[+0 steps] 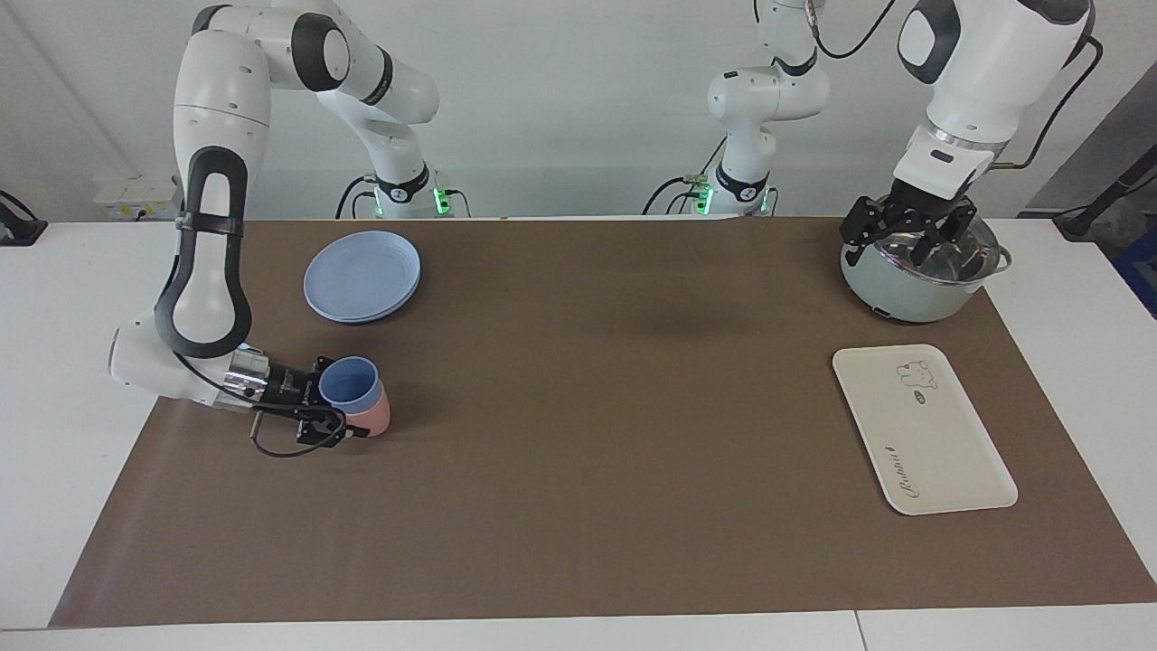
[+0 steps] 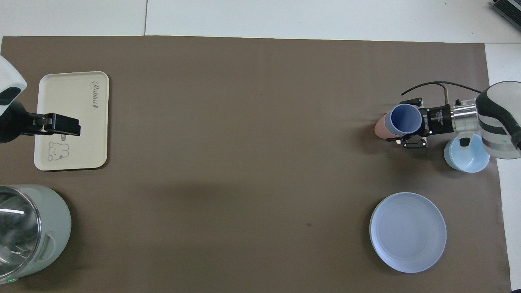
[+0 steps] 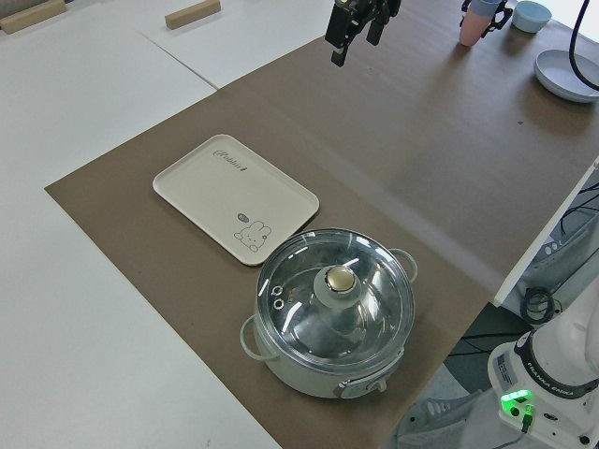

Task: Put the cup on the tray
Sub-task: 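Lift the nested cups with the right gripper toward the table center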

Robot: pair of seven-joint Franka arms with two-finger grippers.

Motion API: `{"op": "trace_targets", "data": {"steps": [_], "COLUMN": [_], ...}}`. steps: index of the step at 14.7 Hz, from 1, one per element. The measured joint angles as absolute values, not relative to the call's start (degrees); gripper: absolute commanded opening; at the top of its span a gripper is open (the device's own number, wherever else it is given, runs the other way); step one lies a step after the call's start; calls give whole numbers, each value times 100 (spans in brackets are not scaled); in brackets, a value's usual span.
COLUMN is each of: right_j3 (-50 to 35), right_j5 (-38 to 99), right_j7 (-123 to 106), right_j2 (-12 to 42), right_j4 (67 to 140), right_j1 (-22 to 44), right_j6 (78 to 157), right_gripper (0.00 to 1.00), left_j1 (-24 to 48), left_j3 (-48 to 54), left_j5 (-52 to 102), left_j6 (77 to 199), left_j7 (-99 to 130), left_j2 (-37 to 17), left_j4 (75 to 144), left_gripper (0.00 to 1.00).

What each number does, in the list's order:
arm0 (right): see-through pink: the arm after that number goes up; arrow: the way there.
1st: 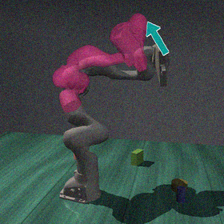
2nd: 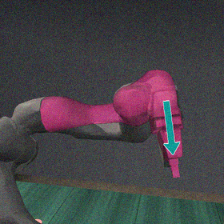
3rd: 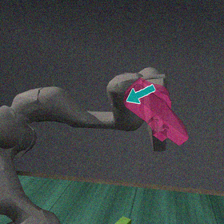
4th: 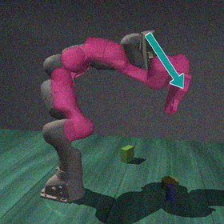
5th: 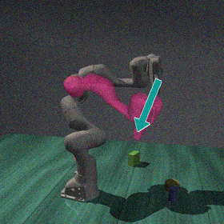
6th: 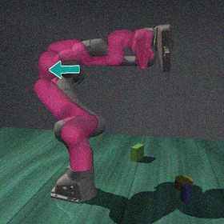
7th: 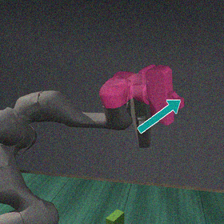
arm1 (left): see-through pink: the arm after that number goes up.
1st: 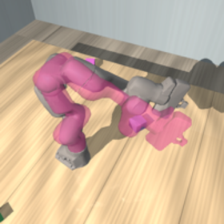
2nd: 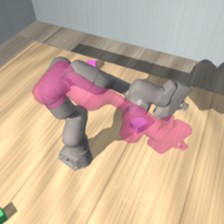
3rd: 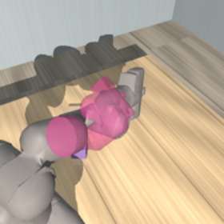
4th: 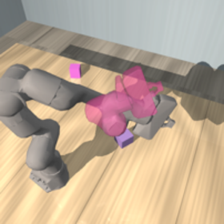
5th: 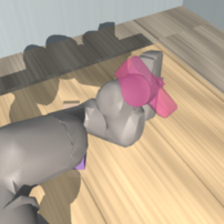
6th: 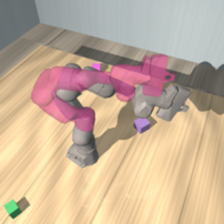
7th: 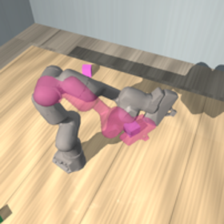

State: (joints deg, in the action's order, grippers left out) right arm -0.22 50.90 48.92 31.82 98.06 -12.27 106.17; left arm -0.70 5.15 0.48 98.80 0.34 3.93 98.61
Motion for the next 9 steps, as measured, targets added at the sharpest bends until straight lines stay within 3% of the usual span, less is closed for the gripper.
{"op": "trace_targets", "data": {"steps": [4, 9], "right_j3": [-24, -32], "right_j5": [5152, 5152], "right_j7": [5353, 6862], "right_j2": [2799, 2038], "right_j4": [9813, 9896], "right_j1": [-842, 281], "right_j6": [10699, 11142], "right_gripper": [0, 0], "left_j1": [-70, -102], "left_j3": [515, 487], "left_j5": [48, 48], "left_j6": [9880, 9679], "left_j7": [44, 55], "left_j2": [393, 422], "left_j4": [9861, 9737], "left_gripper": [100, 100]}}
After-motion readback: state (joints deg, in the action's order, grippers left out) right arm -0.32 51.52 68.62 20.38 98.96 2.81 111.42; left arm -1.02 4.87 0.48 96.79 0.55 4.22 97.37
